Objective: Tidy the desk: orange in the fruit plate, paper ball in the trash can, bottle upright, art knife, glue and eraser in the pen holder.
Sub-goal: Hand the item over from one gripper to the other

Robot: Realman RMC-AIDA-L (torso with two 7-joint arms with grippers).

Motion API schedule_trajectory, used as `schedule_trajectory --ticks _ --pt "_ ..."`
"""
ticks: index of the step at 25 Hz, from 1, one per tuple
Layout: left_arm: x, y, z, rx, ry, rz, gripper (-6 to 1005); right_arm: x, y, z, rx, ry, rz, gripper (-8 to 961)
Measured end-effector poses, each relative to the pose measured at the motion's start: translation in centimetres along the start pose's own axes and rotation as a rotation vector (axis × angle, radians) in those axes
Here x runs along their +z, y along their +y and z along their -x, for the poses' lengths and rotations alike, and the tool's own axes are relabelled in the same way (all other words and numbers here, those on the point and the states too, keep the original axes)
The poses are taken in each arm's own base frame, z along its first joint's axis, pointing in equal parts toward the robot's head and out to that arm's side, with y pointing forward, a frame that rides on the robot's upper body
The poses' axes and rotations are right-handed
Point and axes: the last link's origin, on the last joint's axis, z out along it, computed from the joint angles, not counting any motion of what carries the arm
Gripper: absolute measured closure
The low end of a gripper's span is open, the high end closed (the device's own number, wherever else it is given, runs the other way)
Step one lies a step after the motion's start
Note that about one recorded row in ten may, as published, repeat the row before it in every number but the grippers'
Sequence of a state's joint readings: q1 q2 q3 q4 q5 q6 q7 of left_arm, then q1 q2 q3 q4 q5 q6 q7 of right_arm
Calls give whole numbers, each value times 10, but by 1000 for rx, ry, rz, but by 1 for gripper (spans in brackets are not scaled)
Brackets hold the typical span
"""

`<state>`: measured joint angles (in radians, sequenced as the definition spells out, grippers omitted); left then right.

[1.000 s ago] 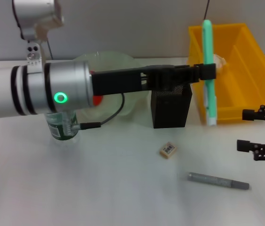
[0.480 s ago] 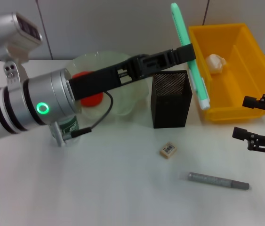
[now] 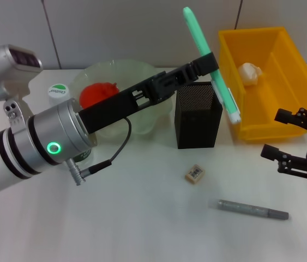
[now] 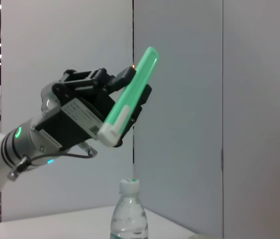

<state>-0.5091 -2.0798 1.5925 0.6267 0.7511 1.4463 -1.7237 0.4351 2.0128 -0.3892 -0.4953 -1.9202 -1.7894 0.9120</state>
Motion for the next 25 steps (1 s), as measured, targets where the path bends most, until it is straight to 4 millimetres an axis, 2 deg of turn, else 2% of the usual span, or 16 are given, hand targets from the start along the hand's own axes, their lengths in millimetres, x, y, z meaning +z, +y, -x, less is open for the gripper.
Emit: schedule_trajectory --ticks 10,14,19,25 --pt "-10 -8 2 8 141 -36 723 24 15 -14 -31 -106 -84 126" --pt "-17 -12 9 -14 204 -65 720 35 22 -19 -39 -143 -106 126" --pt "-19 -12 15 -38 194 -72 716 45 29 -21 -21 -164 -95 127" --pt "-34 -17 24 -80 223 -132 712 53 41 -27 -7 -186 -90 127"
